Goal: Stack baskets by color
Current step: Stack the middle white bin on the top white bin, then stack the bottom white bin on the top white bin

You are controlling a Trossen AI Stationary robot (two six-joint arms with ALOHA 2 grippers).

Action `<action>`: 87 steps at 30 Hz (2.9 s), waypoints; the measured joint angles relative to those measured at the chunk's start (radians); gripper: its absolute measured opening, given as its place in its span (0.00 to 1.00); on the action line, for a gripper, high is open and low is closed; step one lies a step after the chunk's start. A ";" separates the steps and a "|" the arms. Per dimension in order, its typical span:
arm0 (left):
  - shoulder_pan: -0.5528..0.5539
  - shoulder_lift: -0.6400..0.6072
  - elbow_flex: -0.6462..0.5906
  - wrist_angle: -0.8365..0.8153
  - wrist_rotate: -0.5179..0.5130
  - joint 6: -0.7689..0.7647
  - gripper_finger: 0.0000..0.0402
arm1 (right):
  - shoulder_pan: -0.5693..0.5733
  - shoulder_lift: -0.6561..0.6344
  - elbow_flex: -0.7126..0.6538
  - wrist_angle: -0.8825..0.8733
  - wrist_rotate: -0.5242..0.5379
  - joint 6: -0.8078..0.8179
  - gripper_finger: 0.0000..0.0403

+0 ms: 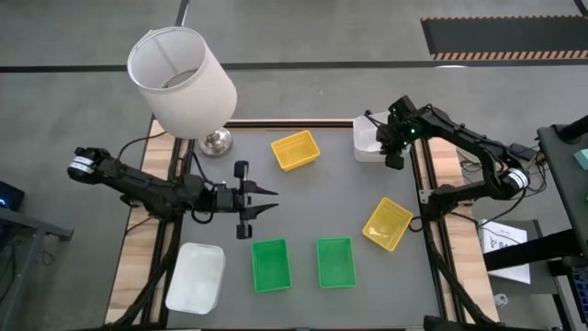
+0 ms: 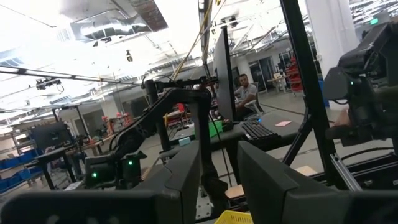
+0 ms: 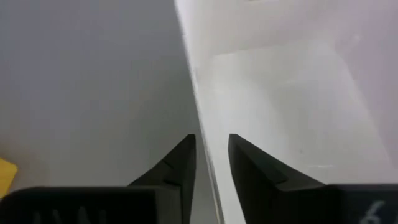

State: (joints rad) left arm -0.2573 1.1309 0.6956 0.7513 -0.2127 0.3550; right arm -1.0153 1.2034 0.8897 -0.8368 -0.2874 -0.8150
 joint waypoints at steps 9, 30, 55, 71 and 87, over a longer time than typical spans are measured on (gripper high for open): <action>0.000 0.000 0.000 0.000 0.000 0.000 0.23 | 0.000 -0.087 0.069 0.004 0.027 0.276 0.25; 0.002 0.000 0.000 0.000 0.000 0.020 0.23 | 0.072 -0.056 0.207 -0.008 0.508 1.169 0.03; 0.002 0.003 0.000 -0.001 -0.001 0.057 0.23 | 0.121 0.353 0.569 -0.560 0.892 1.329 0.03; 0.002 0.002 0.000 0.000 -0.001 0.071 0.23 | 0.123 0.455 0.554 -0.599 0.813 1.326 0.03; 0.002 0.002 0.001 0.022 -0.001 0.073 0.23 | 0.454 0.062 0.413 -0.369 0.645 1.326 0.03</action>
State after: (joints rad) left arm -0.2550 1.1324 0.6964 0.7729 -0.2134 0.4282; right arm -0.5614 1.2654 1.3029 -1.2057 0.3579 0.5114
